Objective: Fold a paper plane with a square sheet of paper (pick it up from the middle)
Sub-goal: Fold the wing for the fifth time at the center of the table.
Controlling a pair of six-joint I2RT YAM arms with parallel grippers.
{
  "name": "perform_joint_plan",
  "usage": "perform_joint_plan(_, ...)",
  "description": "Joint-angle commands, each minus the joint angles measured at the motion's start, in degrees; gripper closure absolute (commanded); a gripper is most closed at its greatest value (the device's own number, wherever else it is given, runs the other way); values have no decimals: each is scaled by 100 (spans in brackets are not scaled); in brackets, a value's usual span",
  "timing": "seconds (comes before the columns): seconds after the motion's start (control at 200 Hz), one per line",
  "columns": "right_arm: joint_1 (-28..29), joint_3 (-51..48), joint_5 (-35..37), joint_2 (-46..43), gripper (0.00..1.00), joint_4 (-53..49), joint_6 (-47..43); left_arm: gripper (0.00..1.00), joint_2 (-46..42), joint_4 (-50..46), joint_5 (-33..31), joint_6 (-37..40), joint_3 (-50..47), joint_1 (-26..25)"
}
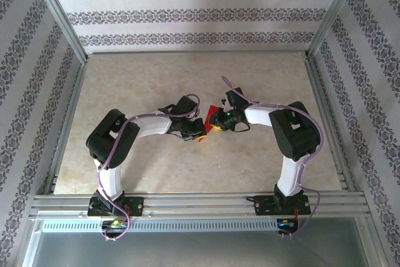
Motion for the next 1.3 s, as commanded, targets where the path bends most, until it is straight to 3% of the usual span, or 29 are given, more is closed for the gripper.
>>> perform_joint_plan(0.0, -22, -68, 471, 383, 76, -468, -144, 89, 32, -359, -93, 167, -40, -64)
perform_joint_plan(0.42, -22, -76, 471, 384, 76, -482, -138, 90, 375, -496, -287, 220, -239, -73)
perform_joint_plan(0.675, -31, -36, 462, 384, 76, -504, -146, 89, -281, -769, -291, 279, -200, -73)
perform_joint_plan(1.054, -73, -84, 454, 384, 76, -539, -175, 90, 155, -1280, -370, 593, -213, -126)
perform_joint_plan(1.294, -75, -75, 466, 375, 76, -536, -164, 89, -170, -1242, -296, 600, -23, -134)
